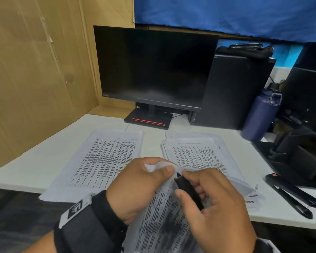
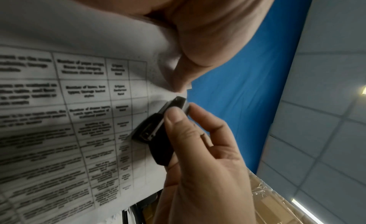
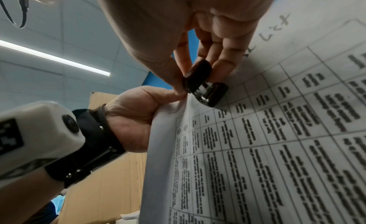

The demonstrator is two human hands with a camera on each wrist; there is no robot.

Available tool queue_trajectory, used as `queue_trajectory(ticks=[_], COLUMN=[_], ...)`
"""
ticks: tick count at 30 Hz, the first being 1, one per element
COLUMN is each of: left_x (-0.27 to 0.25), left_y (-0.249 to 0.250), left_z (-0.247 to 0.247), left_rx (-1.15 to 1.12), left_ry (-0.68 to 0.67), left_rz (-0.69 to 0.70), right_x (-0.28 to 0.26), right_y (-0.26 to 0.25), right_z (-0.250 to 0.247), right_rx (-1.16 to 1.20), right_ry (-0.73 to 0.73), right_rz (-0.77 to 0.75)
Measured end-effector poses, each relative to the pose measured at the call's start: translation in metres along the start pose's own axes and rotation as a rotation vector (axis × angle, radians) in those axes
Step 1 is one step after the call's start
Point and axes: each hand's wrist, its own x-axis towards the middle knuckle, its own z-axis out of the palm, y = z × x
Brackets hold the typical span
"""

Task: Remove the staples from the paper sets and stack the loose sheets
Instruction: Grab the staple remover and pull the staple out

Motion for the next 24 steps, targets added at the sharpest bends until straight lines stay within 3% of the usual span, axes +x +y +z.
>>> queue_trajectory(ticks=[5, 13, 18, 20, 24], left_x=[-0.001, -0.002, 0.001, 0.002, 0.004], left_y=[-0.009, -0.025, -0.029, -0.032, -0.038], left_z=[0.008, 0.013, 0.012, 0.013, 0.012], left_rx=[-0.025, 0.009, 0.037, 0.046, 0.051], left_ry=[0.076, 0.07, 0.087, 0.097, 0.123], left_rz=[-0.017, 0.034, 0.055, 0.054, 0.032], right_x=[-0.005, -0.009, -0.015, -0.015, -0.008], right_y=[0.006, 0.012, 0.018, 0.016, 0.02], right_z=[0.005, 0.011, 0.027, 0.024, 0.01], right_rx=[-0.008, 0.08, 0.438, 0.355, -0.039], right_ry=[0.06, 0.073, 0.108, 0.1, 0.012], right_rz=[0.017, 0.106, 0.398, 0.343, -0.01])
